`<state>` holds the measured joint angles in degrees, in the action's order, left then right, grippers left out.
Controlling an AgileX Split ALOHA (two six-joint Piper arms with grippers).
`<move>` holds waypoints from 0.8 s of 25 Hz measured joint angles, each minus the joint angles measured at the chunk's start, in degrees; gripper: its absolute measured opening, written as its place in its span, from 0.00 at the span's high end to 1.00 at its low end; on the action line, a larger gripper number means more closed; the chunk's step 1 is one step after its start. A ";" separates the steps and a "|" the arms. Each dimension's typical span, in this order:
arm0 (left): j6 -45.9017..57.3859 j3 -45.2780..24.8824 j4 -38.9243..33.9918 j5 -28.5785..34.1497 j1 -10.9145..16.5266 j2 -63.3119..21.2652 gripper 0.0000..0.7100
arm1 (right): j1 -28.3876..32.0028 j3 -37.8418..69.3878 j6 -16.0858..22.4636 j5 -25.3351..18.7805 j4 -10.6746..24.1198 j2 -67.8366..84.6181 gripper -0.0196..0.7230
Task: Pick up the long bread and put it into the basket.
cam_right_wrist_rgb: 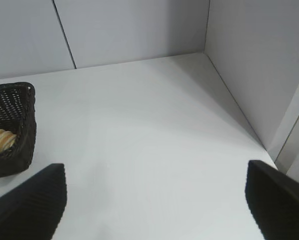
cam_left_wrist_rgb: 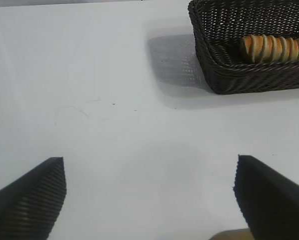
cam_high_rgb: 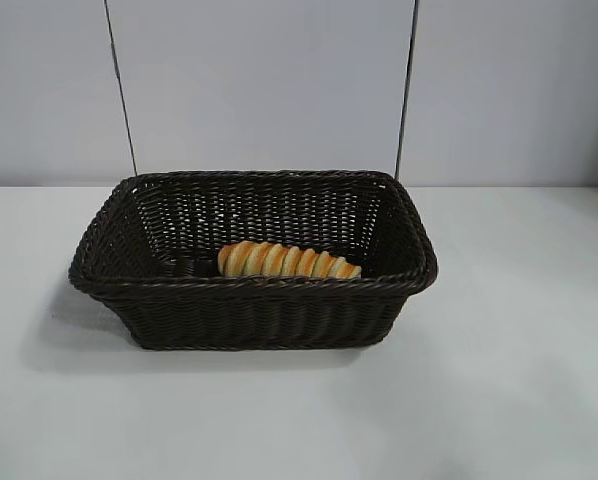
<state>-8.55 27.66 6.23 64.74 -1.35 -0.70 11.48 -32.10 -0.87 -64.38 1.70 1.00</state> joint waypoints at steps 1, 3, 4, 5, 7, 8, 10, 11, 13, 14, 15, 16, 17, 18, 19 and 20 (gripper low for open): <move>0.00 0.00 0.00 0.00 0.00 0.00 0.07 | 0.00 0.83 -0.44 0.00 -0.06 0.00 0.04; 0.00 0.00 0.00 0.00 0.00 0.00 0.07 | 0.00 2.28 -1.01 0.06 -0.18 0.00 0.04; 0.00 0.00 0.00 0.00 0.00 0.00 0.07 | 0.00 2.78 -1.15 0.06 -0.18 0.00 0.04; 0.00 0.00 0.00 0.00 0.00 0.00 0.07 | 0.00 3.29 -1.19 0.06 -0.18 0.00 0.04; 0.00 0.00 0.00 0.00 0.00 0.00 0.07 | 0.00 4.05 -1.32 0.18 -0.24 0.00 0.04; 0.00 0.00 0.00 0.00 0.00 0.00 0.07 | 0.00 4.44 -1.37 0.68 -0.44 0.00 0.04; 0.00 0.00 0.00 0.00 0.00 0.00 0.07 | 0.00 5.10 -1.49 1.45 -0.75 0.00 0.04; 0.00 0.00 0.00 0.00 0.00 0.00 0.07 | 0.00 5.24 -1.54 1.49 -0.86 0.00 0.04; 0.00 0.00 0.00 0.00 0.00 0.00 0.07 | 0.00 5.25 -1.54 1.56 -0.86 0.00 0.04; 0.00 0.00 0.00 0.00 0.00 0.00 0.07 | 0.00 5.25 -1.54 1.56 -0.86 0.00 0.04; 0.00 0.00 0.00 0.00 0.00 0.00 0.07 | 0.00 5.25 -1.54 1.69 -0.86 0.00 0.04; 0.00 0.00 0.00 0.00 0.00 0.00 0.07 | 0.00 5.25 -1.54 1.82 -0.86 0.00 0.04; 0.00 0.00 0.00 0.00 0.00 0.00 0.07 | 0.00 5.25 -1.54 1.89 -0.86 0.00 0.04; 0.00 0.00 0.00 0.00 0.00 0.00 0.07 | 0.00 5.25 -1.54 1.95 -0.86 0.00 0.04; 0.00 0.00 0.00 0.00 0.00 0.00 0.07 | 0.00 5.25 -1.54 2.00 -0.86 0.00 0.04; 0.00 0.00 0.00 0.00 0.00 0.00 0.07 | 0.00 5.25 -1.54 2.00 -0.86 0.00 0.04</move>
<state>-8.55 27.66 6.23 64.74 -1.35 -0.70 11.48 -26.85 -2.42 -62.38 0.84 1.00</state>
